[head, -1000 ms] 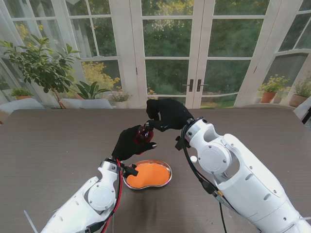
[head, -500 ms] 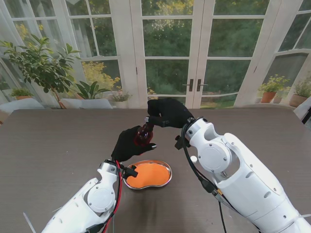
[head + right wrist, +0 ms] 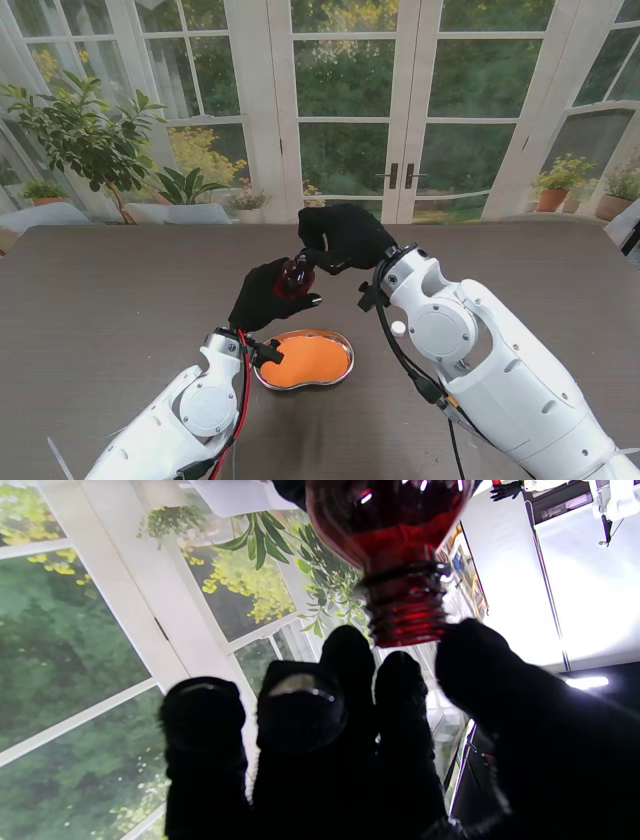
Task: Collect the cotton balls from the tray into a sample bottle
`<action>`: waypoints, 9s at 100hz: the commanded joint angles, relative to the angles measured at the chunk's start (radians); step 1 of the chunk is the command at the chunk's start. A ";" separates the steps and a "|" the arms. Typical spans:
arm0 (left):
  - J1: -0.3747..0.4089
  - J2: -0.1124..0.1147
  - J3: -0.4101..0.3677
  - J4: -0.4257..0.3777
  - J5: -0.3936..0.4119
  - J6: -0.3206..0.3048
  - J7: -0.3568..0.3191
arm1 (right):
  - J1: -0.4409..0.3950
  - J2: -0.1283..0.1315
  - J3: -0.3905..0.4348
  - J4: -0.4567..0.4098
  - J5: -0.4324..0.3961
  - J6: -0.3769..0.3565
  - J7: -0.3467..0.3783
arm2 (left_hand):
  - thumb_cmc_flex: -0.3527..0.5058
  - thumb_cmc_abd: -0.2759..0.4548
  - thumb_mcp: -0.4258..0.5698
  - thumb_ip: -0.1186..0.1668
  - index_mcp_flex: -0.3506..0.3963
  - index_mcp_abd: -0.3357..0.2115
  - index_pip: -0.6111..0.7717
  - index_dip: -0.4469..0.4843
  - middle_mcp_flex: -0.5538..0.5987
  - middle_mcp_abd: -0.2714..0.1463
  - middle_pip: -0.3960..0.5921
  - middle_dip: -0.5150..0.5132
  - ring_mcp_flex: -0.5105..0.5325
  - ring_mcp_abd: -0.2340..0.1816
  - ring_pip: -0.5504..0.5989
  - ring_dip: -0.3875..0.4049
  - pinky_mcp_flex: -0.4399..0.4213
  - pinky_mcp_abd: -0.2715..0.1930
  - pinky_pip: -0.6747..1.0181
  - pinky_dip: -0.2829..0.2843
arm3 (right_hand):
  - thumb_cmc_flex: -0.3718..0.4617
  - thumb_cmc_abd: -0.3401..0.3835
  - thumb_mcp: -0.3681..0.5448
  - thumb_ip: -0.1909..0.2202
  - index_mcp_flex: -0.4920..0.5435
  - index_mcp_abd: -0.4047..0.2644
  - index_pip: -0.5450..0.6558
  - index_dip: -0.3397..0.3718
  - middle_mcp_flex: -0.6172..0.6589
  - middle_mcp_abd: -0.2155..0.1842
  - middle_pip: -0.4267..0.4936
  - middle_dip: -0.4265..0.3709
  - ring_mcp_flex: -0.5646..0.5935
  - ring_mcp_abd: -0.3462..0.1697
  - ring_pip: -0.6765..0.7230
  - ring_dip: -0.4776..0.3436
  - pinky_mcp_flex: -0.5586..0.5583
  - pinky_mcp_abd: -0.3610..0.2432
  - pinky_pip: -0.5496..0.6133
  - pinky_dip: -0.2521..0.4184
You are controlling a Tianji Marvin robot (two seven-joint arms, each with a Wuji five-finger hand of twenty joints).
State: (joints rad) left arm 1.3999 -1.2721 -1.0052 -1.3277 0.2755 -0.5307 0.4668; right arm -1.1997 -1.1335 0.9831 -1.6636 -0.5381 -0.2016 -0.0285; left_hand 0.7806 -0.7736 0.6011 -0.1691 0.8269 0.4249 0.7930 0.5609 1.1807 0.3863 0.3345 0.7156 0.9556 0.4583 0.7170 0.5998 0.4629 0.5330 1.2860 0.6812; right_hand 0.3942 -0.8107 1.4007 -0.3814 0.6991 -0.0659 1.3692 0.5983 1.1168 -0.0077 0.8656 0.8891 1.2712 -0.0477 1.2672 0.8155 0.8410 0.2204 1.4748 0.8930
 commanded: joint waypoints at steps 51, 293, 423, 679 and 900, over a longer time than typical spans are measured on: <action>-0.006 -0.003 0.002 -0.008 -0.008 -0.002 -0.024 | -0.013 -0.009 0.017 -0.017 0.000 -0.026 -0.017 | 0.159 0.194 0.155 0.012 0.127 -0.255 0.086 0.019 0.069 -0.114 0.002 -0.001 0.008 -0.003 0.019 0.009 -0.031 -0.039 0.005 -0.007 | 0.129 -0.069 0.036 0.032 0.028 0.071 -0.277 -0.325 0.026 -0.025 -0.002 0.017 0.048 -0.034 0.031 0.029 0.001 -0.011 -0.003 -0.013; 0.014 0.004 -0.021 -0.038 0.013 -0.009 -0.018 | -0.095 0.009 0.128 -0.017 -0.148 0.102 -0.044 | 0.156 0.194 0.159 0.010 0.125 -0.261 0.089 0.021 0.068 -0.120 0.001 0.004 0.007 -0.010 0.018 0.008 -0.031 -0.040 0.005 -0.008 | -0.234 0.313 -0.313 0.215 -0.070 0.070 -0.564 -0.121 -0.140 0.053 -0.205 -0.247 -0.003 0.086 -0.402 -0.111 -0.089 0.014 -0.060 -0.016; 0.073 0.030 -0.065 -0.082 0.006 0.004 -0.083 | -0.017 0.050 -0.018 0.406 -0.417 0.074 -0.175 | 0.160 0.201 0.150 0.010 0.123 -0.249 0.086 0.021 0.066 -0.110 0.002 -0.005 0.005 0.001 0.019 0.009 -0.035 -0.037 0.004 -0.006 | -0.137 -0.369 -0.052 0.138 0.178 -0.081 -0.612 -0.145 0.008 -0.040 0.007 -0.063 0.050 -0.020 0.006 0.008 0.028 -0.010 0.060 -0.023; 0.085 0.035 -0.068 -0.092 -0.009 0.010 -0.105 | 0.183 0.018 -0.383 0.821 -0.369 0.164 -0.402 | 0.158 0.212 0.144 0.009 0.125 -0.243 0.081 0.022 0.063 -0.106 0.003 -0.023 0.001 0.007 0.018 0.010 -0.039 -0.032 0.001 -0.004 | -0.079 -0.368 -0.015 0.149 0.275 -0.016 -0.586 -0.161 0.069 -0.037 -0.003 -0.068 0.050 -0.037 0.104 0.030 0.086 -0.007 0.106 -0.029; 0.062 0.039 -0.054 -0.053 -0.039 0.029 -0.144 | -0.046 0.038 0.023 0.353 -0.349 0.104 -0.141 | 0.162 0.219 0.136 0.010 0.127 -0.235 0.071 0.023 0.058 -0.098 0.007 -0.047 -0.003 0.013 0.017 0.010 -0.044 -0.027 -0.002 -0.001 | 0.056 -0.022 -0.024 0.018 0.180 -0.065 -0.145 -0.260 0.081 -0.070 0.087 0.024 0.049 -0.051 0.122 0.029 0.080 -0.041 0.123 -0.036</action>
State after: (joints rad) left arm 1.4637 -1.2332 -1.0601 -1.3864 0.2395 -0.5069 0.3455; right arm -1.2421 -1.0873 0.9995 -1.2640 -0.8765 -0.1060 -0.1774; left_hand 0.7806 -0.7734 0.5996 -0.1691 0.8270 0.4256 0.7930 0.5645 1.1809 0.3863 0.3348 0.6780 0.9556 0.4582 0.7170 0.5998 0.4629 0.5330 1.2860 0.6812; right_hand 0.3745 -0.9180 1.3169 -0.4519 0.8496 -0.0467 1.0011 0.2579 1.2036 -0.0662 0.9257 0.8999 1.2856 -0.0631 1.3804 0.8461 0.9204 0.1997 1.5362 0.8646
